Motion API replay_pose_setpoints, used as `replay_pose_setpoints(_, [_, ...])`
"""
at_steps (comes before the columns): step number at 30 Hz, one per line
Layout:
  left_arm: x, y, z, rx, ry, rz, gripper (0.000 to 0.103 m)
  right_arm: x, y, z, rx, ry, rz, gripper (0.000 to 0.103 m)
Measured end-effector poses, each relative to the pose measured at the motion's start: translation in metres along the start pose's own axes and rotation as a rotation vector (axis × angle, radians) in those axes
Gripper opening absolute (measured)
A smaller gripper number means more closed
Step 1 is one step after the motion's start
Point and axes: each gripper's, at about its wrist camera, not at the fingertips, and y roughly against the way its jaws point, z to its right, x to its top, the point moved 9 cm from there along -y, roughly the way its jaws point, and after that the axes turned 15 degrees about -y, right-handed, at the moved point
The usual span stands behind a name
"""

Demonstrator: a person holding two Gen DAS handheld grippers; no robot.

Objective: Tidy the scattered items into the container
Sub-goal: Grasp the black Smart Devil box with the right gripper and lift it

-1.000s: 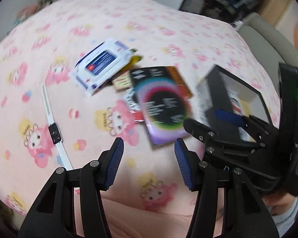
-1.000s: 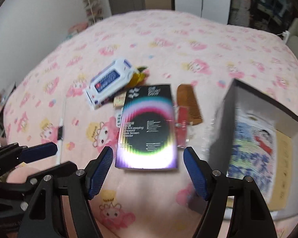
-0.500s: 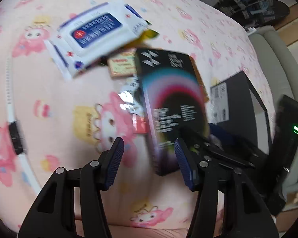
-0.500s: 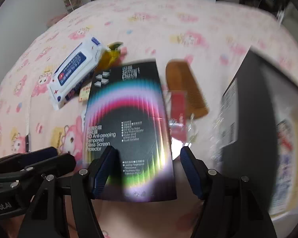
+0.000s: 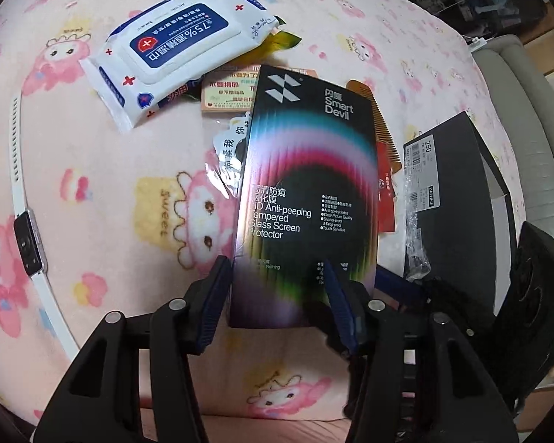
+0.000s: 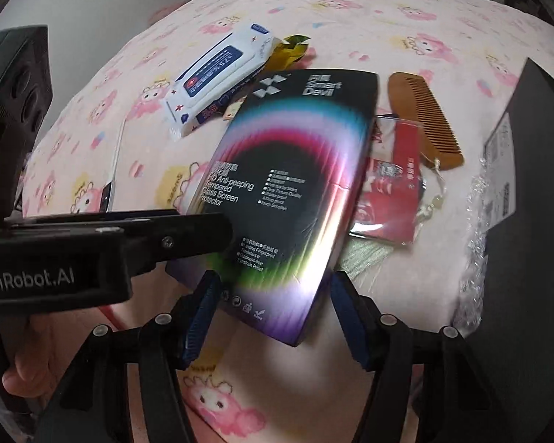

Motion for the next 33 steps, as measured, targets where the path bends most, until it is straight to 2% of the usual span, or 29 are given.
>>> replay_pose_setpoints(4, [0.004,0.008,-0.007,0.005,0.002,0.055,0.05,0.015,0.025,0.006,-0.075,0.003,0.109,0.06])
replay_pose_setpoints(9, [0.012,0.024,-0.011,-0.056,0.027,0.153,0.05,0.037,0.031,0.009,-0.095,0.014,0.123,0.06])
replay_pose_setpoints(13, [0.016,0.009,-0.018,-0.078,0.074,0.105,0.05,0.046,0.022,0.013,-0.093,0.01,0.115,0.06])
replay_pose_setpoints(17, [0.023,-0.001,-0.018,-0.068,0.083,0.103,0.05,0.046,0.007,0.021,-0.192,0.033,0.122,0.06])
replay_pose_setpoints(18, [0.024,-0.003,-0.019,-0.064,0.085,0.103,0.05,0.046,0.007,0.021,-0.194,0.036,0.126,0.06])
replay_pose_setpoints(23, [0.024,-0.008,-0.015,-0.107,0.081,0.097,0.048,0.046,-0.001,0.021,-0.132,0.0,0.121,0.059])
replay_pose_setpoints(25, [0.021,-0.01,-0.013,-0.11,0.061,0.078,0.035,0.046,-0.007,0.021,-0.092,-0.018,0.103,0.06])
replay_pose_setpoints(28, [0.021,-0.012,-0.01,-0.078,0.024,0.064,0.031,0.04,-0.01,0.018,-0.071,-0.011,0.084,0.06])
replay_pose_setpoints(33, [0.023,-0.004,-0.023,-0.031,0.068,0.094,0.031,0.029,-0.011,0.011,0.026,-0.038,0.026,0.059])
